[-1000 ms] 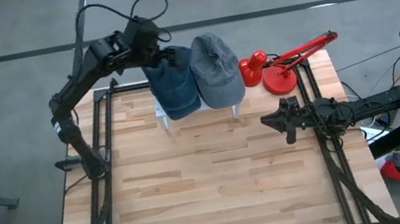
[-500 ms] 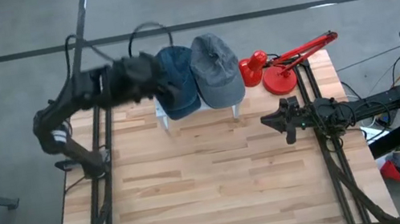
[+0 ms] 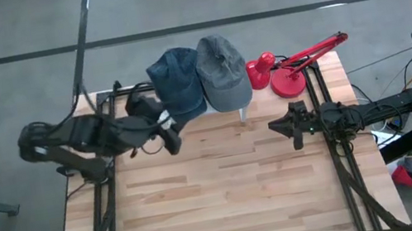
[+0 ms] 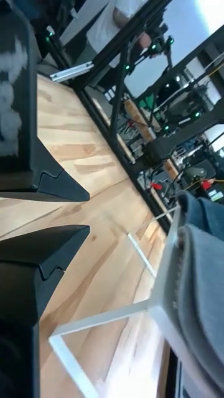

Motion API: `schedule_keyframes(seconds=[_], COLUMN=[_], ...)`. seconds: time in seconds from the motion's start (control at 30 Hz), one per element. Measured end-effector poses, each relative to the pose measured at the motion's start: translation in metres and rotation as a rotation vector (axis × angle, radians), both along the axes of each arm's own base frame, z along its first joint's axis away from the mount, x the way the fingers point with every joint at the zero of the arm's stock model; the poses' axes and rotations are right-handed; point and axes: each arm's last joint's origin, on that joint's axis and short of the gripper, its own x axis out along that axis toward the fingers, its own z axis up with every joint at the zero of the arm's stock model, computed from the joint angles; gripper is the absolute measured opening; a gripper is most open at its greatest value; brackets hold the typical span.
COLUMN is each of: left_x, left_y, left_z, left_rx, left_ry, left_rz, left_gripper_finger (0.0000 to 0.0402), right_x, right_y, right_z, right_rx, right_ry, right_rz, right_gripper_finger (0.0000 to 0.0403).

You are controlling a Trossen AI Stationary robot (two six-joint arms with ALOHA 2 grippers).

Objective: Pick & Place hat
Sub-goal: Return to Home Position

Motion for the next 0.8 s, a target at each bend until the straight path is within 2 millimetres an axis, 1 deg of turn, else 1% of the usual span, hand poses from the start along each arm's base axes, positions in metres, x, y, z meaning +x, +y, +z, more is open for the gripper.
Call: schedule_keyframes(seconds=[0.1,0.2,0.3,0.43,0.57,0.73,0.8], left_x=[-0.015,-0.035,-0.054,-0.077,-0.093,-0.106,-0.111], left_y=[0.003,0.005,0.008,0.013,0.017,0.020,0.021], left_z=[-0.019,-0.040,-0.066,-0.110,-0.157,-0.215,-0.237], left_rx=[-0.008,-0.005,0.001,-0.010,-0.047,-0.150,-0.265], left_ry=[-0.051,-0.110,-0.193,-0.291,-0.359,-0.396,-0.419], left_rz=[-0.057,-0.171,-0.270,-0.289,-0.279,-0.249,-0.217], left_gripper_finger=[0.0317,0.0317,0.0317,0.0317,0.0317,0.0317,0.0317], right_x=[0.000,-0.001,-0.001,-0.001,-0.001,-0.001,0.000], right_y=[0.000,0.000,0.000,0.000,0.000,0.000,0.000], right_z=[-0.002,-0.004,-0.004,-0.004,-0.004,-0.004,-0.002], right_rx=[0.000,0.000,0.004,0.053,0.058,0.057,0.058], right_ry=[0.022,0.043,0.043,0.034,0.033,0.029,0.013], right_rz=[-0.001,-0.001,-0.001,-0.008,-0.008,-0.006,-0.005], right_gripper_finger=[0.0068,0.0068,0.0068,0.0068,0.0068,0.0068,0.0068])
